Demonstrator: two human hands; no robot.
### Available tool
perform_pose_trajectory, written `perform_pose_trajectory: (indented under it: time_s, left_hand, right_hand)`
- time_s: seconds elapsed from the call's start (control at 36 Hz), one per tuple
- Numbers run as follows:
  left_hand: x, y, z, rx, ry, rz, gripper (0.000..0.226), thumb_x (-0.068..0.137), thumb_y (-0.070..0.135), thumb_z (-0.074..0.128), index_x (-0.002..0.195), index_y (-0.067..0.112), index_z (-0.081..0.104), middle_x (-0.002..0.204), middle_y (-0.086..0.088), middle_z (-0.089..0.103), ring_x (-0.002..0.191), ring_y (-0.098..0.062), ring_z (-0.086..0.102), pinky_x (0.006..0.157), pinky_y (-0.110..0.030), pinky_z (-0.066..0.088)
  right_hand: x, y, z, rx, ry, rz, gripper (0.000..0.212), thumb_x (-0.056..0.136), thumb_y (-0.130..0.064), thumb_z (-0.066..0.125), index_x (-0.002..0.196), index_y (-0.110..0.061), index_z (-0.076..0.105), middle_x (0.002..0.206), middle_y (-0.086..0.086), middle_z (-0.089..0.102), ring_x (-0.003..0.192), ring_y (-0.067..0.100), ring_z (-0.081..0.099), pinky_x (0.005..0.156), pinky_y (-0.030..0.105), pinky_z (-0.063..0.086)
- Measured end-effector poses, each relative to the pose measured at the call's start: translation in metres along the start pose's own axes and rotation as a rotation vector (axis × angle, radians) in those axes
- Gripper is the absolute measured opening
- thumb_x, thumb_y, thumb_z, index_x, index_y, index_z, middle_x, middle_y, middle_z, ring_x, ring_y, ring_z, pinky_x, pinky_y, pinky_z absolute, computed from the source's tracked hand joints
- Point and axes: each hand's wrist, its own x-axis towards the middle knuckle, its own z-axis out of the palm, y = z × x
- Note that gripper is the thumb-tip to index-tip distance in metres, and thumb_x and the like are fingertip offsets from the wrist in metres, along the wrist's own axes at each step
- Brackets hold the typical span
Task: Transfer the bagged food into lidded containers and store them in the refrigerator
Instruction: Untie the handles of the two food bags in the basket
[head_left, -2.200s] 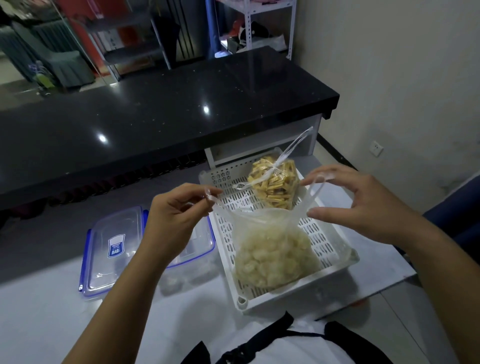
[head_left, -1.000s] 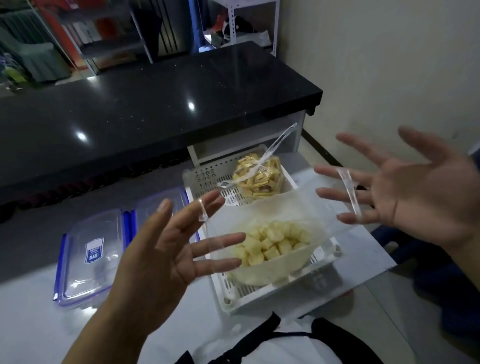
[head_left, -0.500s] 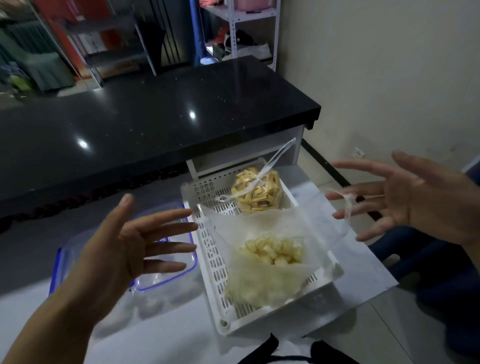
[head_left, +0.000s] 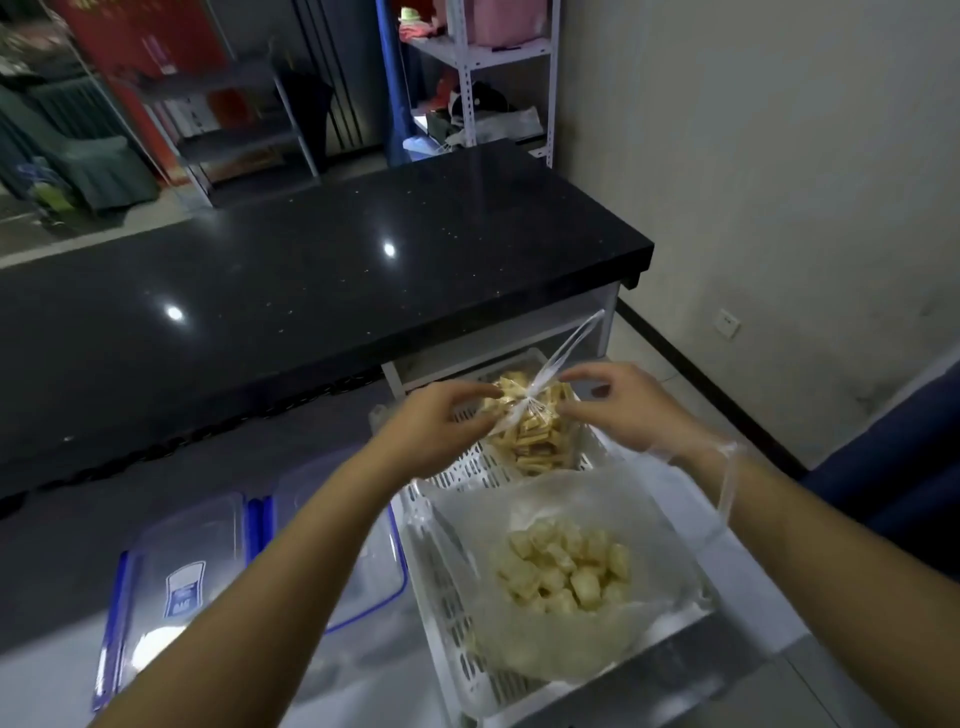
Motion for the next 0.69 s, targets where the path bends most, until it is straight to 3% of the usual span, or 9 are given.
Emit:
perform_pose_trajectory:
  time_s: [0.14,0.31,0.39,0.47,0.58,0.64,0.69]
  left_hand:
    - [0.038,0.001,0.03,0.152,0.098,0.064,0.036,0.096,0.028,0.061,0.131,0.024,0.063,0.133,0.004,0.063,0.119,-0.014,0.058,0.09,-0.024,0.041]
    - [0.064,-0.007,0.05,0.123,0.125,0.033,0.029,0.096,0.029,0.061,0.124,0.023,0.067,0.125,0.007,0.064,0.109,-0.009,0.06,0.089,-0.026,0.05]
    - [0.066,-0.01,0.054,0.12,0.161,-0.002,0.024,0.091,0.03,0.067,0.115,0.025,0.071,0.118,0.008,0.064,0.101,-0.007,0.059,0.086,-0.027,0.052]
    - [0.064,-0.01,0.055,0.161,0.209,-0.032,0.021,0.088,0.031,0.071,0.108,0.025,0.073,0.114,0.008,0.063,0.094,-0.01,0.059,0.078,-0.028,0.052]
    - [0.055,-0.009,0.054,0.192,0.258,-0.05,0.018,0.085,0.034,0.072,0.101,0.026,0.07,0.103,0.014,0.055,0.081,-0.006,0.054,0.059,-0.018,0.035]
    - [0.049,-0.009,0.054,0.184,0.268,-0.042,0.013,0.085,0.034,0.072,0.096,0.028,0.068,0.099,0.014,0.053,0.078,-0.005,0.052,0.058,-0.017,0.034]
    - [0.042,-0.01,0.053,0.161,0.268,-0.031,0.009,0.087,0.034,0.07,0.094,0.028,0.067,0.099,0.013,0.053,0.078,-0.003,0.052,0.061,-0.016,0.036]
  right_hand:
    - [0.021,0.005,0.038,-0.179,0.126,-0.032,0.037,0.089,-0.036,0.069,0.124,-0.025,0.064,0.131,-0.005,0.06,0.109,0.014,0.059,0.081,0.024,0.044]
    - [0.023,0.007,0.057,-0.198,0.259,-0.034,0.02,0.094,-0.031,0.065,0.113,-0.026,0.069,0.122,-0.007,0.065,0.093,0.012,0.059,0.067,0.017,0.04]
    - [0.023,0.005,0.058,-0.216,0.272,-0.045,0.015,0.094,-0.025,0.064,0.107,-0.023,0.071,0.122,-0.006,0.065,0.096,0.016,0.061,0.072,0.024,0.042]
    - [0.022,0.004,0.06,-0.246,0.267,-0.071,0.014,0.095,-0.021,0.062,0.104,-0.021,0.073,0.124,-0.007,0.064,0.096,0.013,0.059,0.072,0.022,0.04]
    - [0.019,0.005,0.063,-0.22,0.238,-0.117,0.013,0.096,-0.018,0.06,0.102,-0.017,0.072,0.13,-0.007,0.057,0.096,0.011,0.055,0.073,0.019,0.04]
    - [0.018,0.005,0.062,-0.214,0.229,-0.146,0.011,0.096,-0.016,0.059,0.098,-0.014,0.07,0.133,-0.006,0.053,0.1,0.017,0.058,0.079,0.026,0.044]
    - [0.016,0.003,0.059,-0.181,0.221,-0.183,0.01,0.096,-0.013,0.059,0.093,-0.013,0.069,0.135,-0.004,0.05,0.104,0.018,0.058,0.08,0.025,0.043]
